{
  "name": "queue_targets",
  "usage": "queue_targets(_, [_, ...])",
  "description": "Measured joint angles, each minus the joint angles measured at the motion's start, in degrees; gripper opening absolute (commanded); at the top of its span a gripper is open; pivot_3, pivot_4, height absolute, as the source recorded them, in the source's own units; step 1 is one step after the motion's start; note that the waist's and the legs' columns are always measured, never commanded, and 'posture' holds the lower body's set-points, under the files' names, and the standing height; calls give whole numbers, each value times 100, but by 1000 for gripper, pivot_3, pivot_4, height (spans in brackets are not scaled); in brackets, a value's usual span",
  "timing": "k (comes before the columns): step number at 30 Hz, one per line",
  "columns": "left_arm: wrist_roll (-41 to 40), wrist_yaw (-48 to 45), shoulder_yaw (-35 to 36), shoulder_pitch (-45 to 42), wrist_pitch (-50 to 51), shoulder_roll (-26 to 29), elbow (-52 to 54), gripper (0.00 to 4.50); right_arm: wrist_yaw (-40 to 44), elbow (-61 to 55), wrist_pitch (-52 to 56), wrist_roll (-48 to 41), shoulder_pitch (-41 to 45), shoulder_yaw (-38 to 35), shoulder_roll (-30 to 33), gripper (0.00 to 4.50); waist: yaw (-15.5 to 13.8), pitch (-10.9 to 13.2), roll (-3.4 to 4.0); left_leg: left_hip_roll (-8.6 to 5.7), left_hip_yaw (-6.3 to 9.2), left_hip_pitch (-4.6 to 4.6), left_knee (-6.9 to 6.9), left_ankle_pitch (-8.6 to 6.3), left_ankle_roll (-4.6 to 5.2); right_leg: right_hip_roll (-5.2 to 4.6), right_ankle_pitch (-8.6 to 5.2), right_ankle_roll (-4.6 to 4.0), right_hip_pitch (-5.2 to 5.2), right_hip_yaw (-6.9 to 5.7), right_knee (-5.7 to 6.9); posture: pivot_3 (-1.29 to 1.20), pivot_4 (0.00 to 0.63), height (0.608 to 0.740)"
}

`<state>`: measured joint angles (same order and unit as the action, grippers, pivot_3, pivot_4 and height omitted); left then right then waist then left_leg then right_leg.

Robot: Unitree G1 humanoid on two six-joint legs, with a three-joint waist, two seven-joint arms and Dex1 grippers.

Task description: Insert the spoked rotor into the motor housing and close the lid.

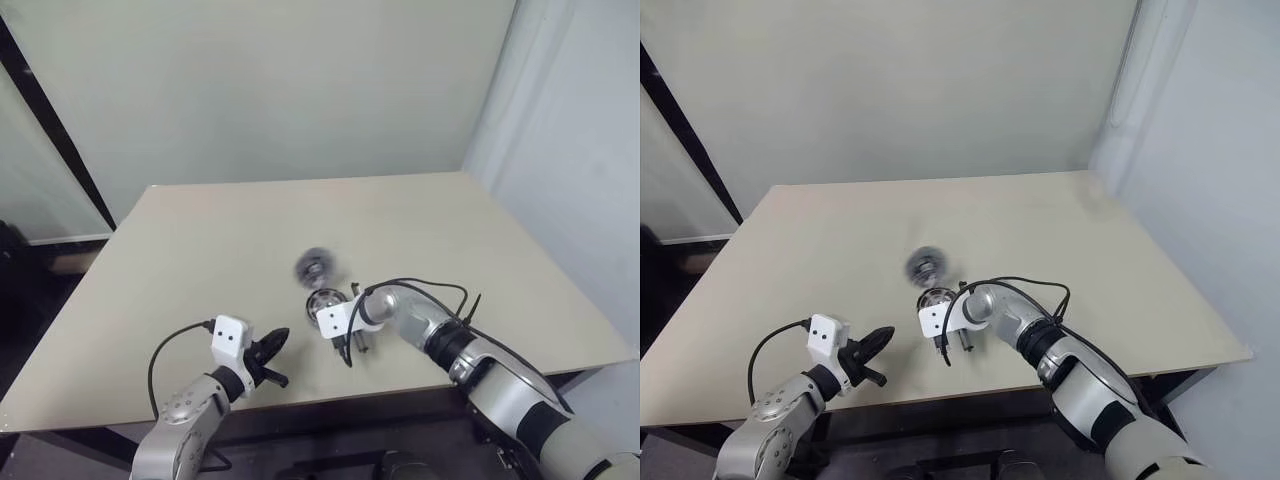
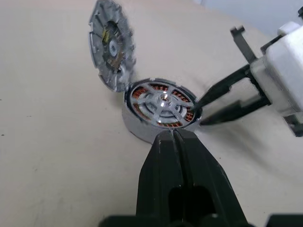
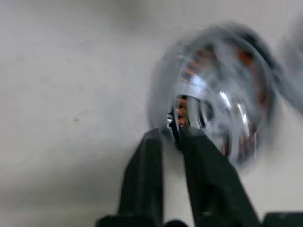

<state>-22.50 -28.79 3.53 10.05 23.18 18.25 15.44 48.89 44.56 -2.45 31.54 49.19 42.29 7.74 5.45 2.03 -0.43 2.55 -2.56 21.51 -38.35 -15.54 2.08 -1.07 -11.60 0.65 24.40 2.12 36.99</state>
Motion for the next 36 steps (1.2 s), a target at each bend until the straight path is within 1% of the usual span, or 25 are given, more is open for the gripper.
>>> queue_targets(4, [0,0,10,0,-13,1,0,0,38,-11,65,-31,-35,-88,-18,91,0,0,0,0,2,1,-8,0,0,4,0,-1,-1,6,4,0,0,740])
queue_targets(7, [1,0,15,0,-18,5,-1,0,239,-173,368,-133,-101,-212,-48,91,-5,0,0,0,5,5,-8,0,0,5,0,0,1,5,3,0,0,740])
queue_targets(13, [2,7,86,3,-55,7,-33,0,1105,-1576,1953,-562,-687,-527,-59,91,-6,0,0,0,4,12,-3,-2,-2,5,-1,3,7,6,-1,0,0,740])
queue_targets(17, [1,28,211,30,-138,5,-84,0,1441,-2549,3299,-761,-1044,-575,-90,91,-11,1,1,1,6,10,-3,-1,-3,6,-1,2,9,4,3,0,0,740])
queue_targets(19, [11,37,250,75,-169,28,-128,0,1444,-2847,3894,-865,-1176,-637,-148,91,-14,1,1,1,6,8,-6,-1,-3,6,-1,1,7,3,4,0,0,740])
queue_targets(21, [74,31,252,178,-220,110,-192,0,1259,-3035,4504,-966,-1293,-795,-316,91,-12,0,0,1,6,8,-8,-2,-4,6,-2,-2,8,3,6,0,0,740])
queue_targets(23, [145,28,281,311,-263,216,-247,0,892,-3194,5141,-1070,-1437,-1038,-600,90,-12,1,1,1,5,10,-6,-2,-6,6,-3,-2,12,3,7,0,0,740])
queue_targets(27, [163,38,464,453,-327,251,-286,0,19,-3275,6116,-1258,-1579,-1553,-1229,90,-33,0,-1,2,5,11,-5,-5,-12,4,-3,-2,12,1,5,0,0,740])
queue_targets(30, [167,54,473,493,-357,261,-286,0,-504,-3317,6661,-1382,-1599,-1849,-1583,90,-58,-1,-3,2,3,11,-5,-8,-17,2,-6,-7,12,2,2,0,0,740])
queue_targets(36, [218,128,463,500,-367,222,-284,0,-1285,-3745,7585,-1904,-1660,-1975,-1643,90,-128,-3,-6,1,4,12,-2,-10,-19,-1,-10,-11,10,0,-5,0,0,740])
